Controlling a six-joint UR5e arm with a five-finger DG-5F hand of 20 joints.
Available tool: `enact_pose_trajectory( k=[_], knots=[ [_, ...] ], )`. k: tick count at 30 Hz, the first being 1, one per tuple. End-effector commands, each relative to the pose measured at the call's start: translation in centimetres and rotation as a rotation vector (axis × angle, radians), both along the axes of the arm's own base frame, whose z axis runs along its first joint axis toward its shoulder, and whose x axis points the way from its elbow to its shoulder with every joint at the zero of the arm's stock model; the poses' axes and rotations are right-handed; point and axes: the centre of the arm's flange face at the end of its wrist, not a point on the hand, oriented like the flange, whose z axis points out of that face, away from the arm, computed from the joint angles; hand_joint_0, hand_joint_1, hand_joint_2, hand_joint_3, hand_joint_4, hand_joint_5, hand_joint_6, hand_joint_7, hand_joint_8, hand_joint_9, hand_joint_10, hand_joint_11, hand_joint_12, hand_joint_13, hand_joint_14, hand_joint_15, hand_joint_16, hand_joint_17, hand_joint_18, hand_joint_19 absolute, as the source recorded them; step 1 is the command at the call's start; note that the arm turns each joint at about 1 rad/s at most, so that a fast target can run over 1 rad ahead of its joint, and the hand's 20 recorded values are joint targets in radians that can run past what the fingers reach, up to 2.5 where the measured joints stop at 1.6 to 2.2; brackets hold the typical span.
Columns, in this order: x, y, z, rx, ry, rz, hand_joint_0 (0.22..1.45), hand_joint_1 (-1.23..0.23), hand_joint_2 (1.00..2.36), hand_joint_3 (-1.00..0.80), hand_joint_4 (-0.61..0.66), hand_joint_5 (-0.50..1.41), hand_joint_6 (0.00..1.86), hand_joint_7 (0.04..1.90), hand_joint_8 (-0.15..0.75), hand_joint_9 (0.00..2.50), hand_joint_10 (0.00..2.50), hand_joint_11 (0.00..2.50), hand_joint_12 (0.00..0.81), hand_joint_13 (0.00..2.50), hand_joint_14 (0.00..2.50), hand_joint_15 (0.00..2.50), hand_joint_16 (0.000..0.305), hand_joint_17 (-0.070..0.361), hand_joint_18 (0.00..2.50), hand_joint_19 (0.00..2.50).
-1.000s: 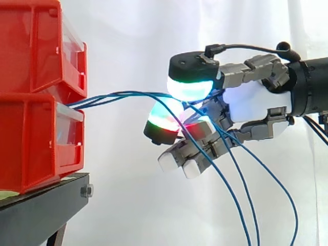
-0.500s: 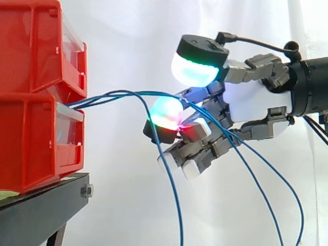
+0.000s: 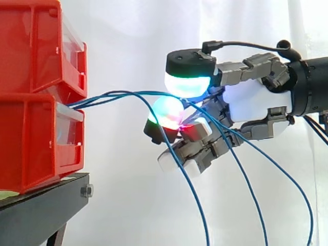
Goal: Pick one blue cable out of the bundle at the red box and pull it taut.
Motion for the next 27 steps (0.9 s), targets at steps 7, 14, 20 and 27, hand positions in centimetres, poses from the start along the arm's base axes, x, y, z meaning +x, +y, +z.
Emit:
enact_pose_trajectory(
  k=[7, 14, 20, 27],
  knots=[
    [-0.01, 0.0, 0.16, 0.0, -0.003, 0.0, 0.67, -0.79, 1.02, -0.24, 0.12, -0.18, 0.94, 0.92, 0.383, 1.05, 0.01, 1.14, 0.359, 0.7, 0.01, 0.35, 0.051, 0.114, 0.69, 0.4],
    [0.02, 0.0, 0.04, 0.0, -0.001, 0.0, 0.68, -0.82, 1.0, -0.5, 0.19, -0.18, 0.94, 0.9, 0.375, 1.07, 0.01, 1.15, 0.355, 0.7, 0.01, 0.35, 0.049, 0.111, 0.7, 0.38],
    [0.02, 0.0, 0.04, 0.0, -0.001, 0.0, 0.51, -0.59, 1.0, -0.5, 0.21, -0.16, 0.93, 0.9, 0.407, 1.12, 0.01, 1.13, 0.375, 0.73, 0.01, 0.36, 0.054, 0.122, 0.73, 0.42],
    [0.02, -0.02, 0.04, 0.0, -0.001, -0.002, 0.57, -0.54, 1.0, -0.5, 0.19, -0.16, 0.91, 0.93, 0.384, 1.1, 0.01, 1.13, 0.362, 0.71, 0.01, 0.37, 0.051, 0.115, 0.7, 0.46]
  ],
)
